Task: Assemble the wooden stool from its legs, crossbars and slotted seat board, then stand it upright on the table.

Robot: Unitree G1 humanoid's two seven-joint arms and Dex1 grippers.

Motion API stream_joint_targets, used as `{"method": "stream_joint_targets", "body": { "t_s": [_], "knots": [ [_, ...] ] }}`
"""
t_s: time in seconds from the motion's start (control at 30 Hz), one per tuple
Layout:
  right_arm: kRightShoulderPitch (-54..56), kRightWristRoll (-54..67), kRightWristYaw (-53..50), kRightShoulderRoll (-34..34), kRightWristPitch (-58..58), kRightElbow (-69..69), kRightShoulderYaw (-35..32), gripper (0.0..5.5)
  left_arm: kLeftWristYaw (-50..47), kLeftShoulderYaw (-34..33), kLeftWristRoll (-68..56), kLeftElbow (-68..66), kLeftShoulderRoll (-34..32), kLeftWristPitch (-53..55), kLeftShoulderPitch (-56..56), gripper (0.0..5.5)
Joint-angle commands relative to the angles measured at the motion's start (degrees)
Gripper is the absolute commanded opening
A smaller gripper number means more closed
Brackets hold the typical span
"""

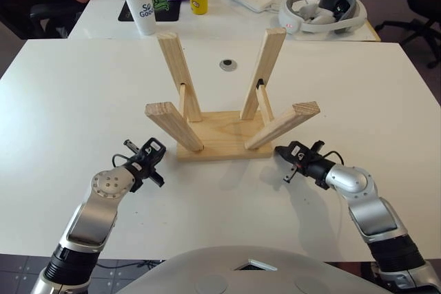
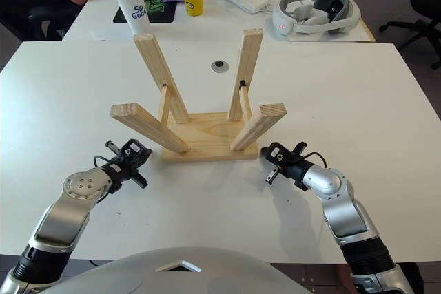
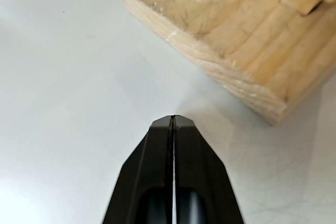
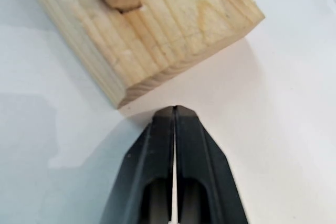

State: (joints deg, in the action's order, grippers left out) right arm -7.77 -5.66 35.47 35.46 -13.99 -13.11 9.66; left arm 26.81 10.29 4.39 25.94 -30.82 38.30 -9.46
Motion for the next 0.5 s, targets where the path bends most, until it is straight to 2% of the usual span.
{"method": "stream_joint_targets", "body": {
  "t_s": [0.03, 0.27, 0.5],
  "knots": [
    [0.78, 0.42, 0.56, -1.43, -0.36, 0.38, 1.43, 0.02, 0.66, 3.36, -0.59, -1.31, 2.3, 0.39, 2.53, 0.0],
    [-0.19, 3.66, 3.38, -1.76, -0.23, -4.99, 1.98, 0.02, 4.63, 5.9, -3.17, 2.29, 0.85, 2.61, 2.54, 0.0],
    [5.68, 10.81, 6.46, -0.87, -8.54, -14.39, -2.7, 0.02, 6.5, -3.39, -10.45, 9.08, 1.18, 13.46, 11.5, 0.0]
  ]
}}
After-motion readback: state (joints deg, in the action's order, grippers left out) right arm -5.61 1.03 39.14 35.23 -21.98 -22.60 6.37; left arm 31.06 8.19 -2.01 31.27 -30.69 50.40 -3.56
